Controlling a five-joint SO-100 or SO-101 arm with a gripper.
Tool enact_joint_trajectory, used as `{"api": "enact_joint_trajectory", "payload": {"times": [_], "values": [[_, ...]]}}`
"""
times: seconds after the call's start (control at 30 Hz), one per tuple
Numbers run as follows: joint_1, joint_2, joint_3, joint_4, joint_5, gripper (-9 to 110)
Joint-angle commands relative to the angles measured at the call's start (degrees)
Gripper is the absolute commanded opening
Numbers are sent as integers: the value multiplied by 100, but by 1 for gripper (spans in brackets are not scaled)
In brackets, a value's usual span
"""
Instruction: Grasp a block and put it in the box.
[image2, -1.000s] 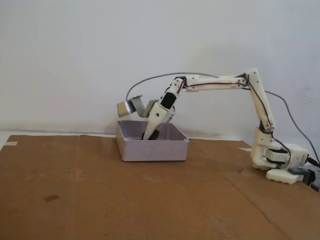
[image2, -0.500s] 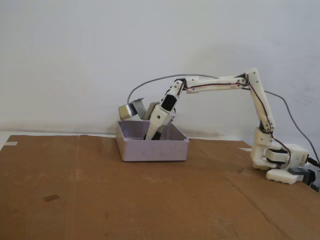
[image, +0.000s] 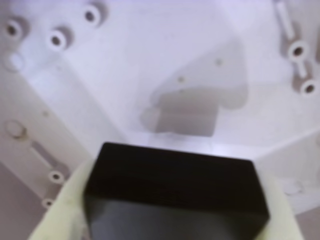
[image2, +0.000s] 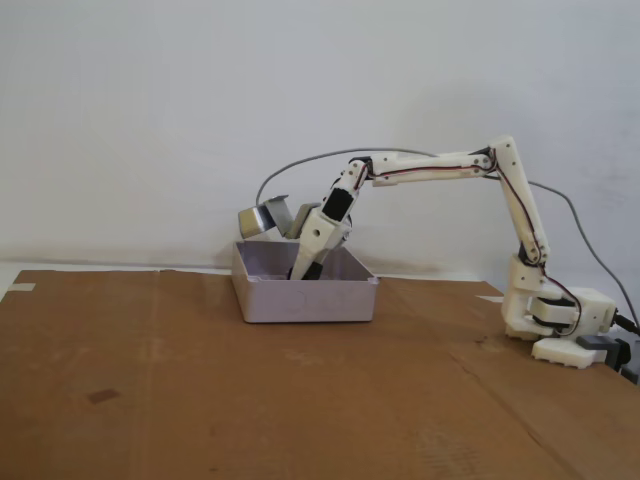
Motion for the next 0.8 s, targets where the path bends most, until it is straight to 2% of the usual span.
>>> {"api": "enact_joint_trajectory", "payload": {"times": [0.0, 0.47, 0.77], "values": [[-26, 299, -158, -211, -62, 10], [-26, 299, -158, -211, -62, 14], [-62, 299, -193, -211, -62, 22]]}}
